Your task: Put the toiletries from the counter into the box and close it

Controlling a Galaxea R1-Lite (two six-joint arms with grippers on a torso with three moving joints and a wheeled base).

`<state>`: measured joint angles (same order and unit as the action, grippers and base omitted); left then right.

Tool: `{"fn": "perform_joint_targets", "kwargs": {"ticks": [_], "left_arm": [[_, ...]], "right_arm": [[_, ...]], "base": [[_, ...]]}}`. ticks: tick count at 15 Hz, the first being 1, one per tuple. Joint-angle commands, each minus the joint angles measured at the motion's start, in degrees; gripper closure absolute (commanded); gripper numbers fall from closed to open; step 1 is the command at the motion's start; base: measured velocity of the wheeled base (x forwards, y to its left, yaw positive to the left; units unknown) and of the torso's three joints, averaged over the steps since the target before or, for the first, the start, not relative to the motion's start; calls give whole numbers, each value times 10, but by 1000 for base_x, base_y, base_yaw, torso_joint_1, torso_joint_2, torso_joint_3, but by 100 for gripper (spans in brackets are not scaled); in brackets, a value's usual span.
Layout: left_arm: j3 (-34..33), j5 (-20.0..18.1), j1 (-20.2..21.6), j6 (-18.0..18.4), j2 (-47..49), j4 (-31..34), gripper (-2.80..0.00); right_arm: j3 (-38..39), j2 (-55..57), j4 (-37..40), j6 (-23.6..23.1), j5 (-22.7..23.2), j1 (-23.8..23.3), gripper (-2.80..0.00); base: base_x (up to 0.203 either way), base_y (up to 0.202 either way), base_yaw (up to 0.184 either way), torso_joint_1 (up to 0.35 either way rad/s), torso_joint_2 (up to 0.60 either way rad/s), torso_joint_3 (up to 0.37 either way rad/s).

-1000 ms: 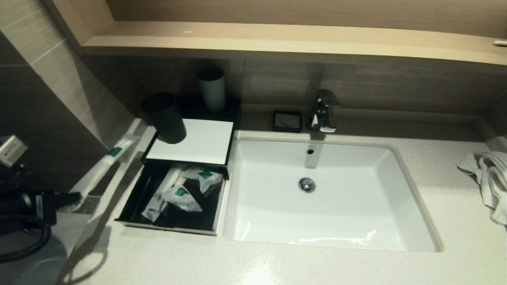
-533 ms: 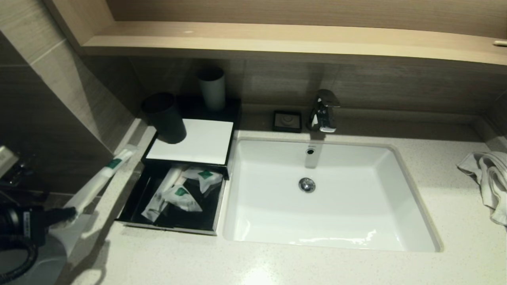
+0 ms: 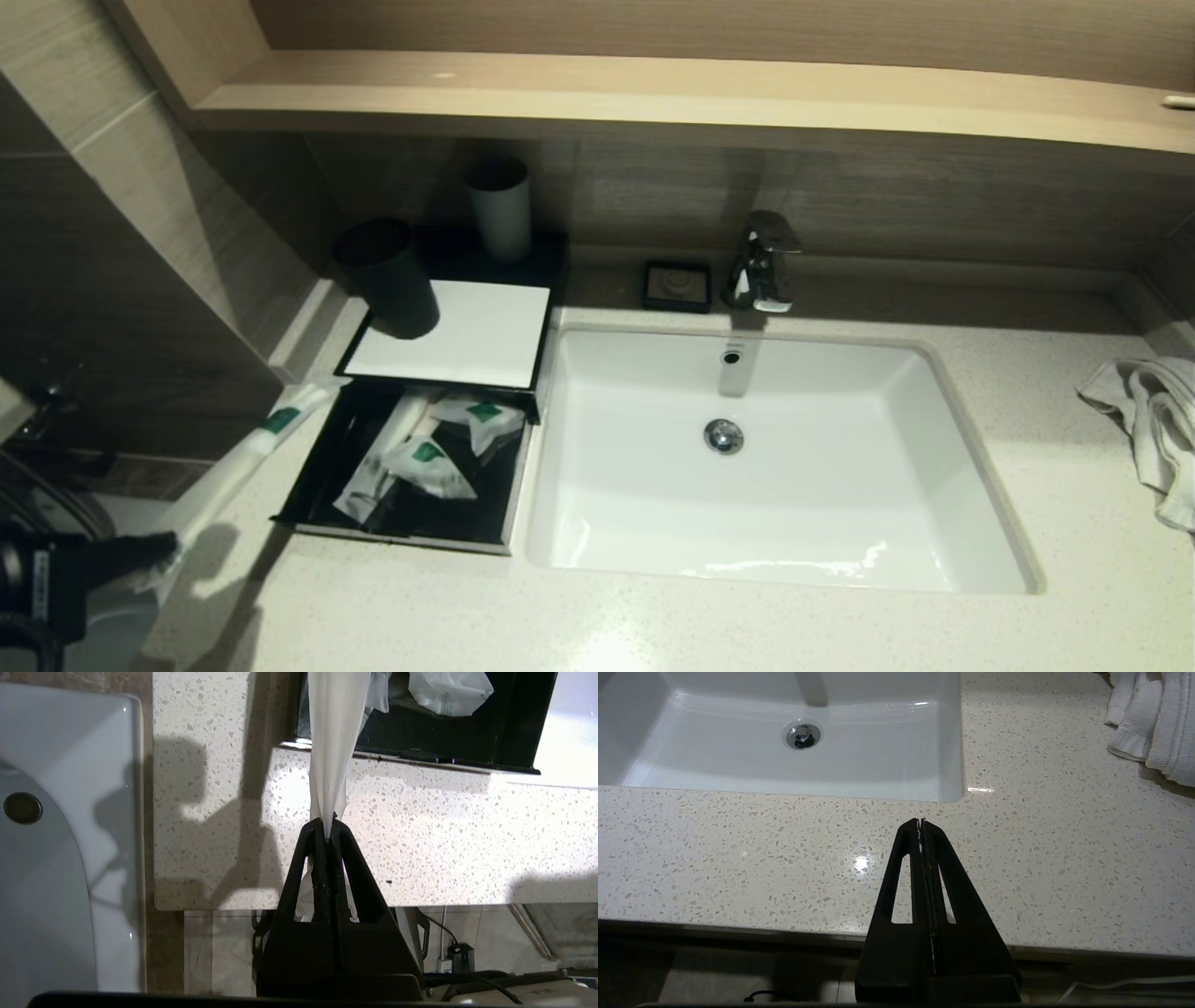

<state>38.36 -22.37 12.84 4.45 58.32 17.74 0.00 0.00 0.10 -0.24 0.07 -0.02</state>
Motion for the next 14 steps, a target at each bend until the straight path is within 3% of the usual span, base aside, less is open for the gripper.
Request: {"fn": "perform_joint_targets", "kwargs": {"ticks": [1, 4, 14], "left_arm": [[4, -2, -5, 0, -21, 23, 0], [13, -1, -7, 0, -26, 59, 0], [14, -2, -9, 0, 9, 78, 0]], "right_arm": [[0, 0, 0, 0, 0, 0, 0], [0, 0, 0, 0, 0, 0, 0], [0, 0, 0, 0, 0, 0, 0]], "base": [[0, 0, 0, 0, 0, 0], [0, 0, 0, 0, 0, 0], [0, 0, 0, 0, 0, 0]]}}
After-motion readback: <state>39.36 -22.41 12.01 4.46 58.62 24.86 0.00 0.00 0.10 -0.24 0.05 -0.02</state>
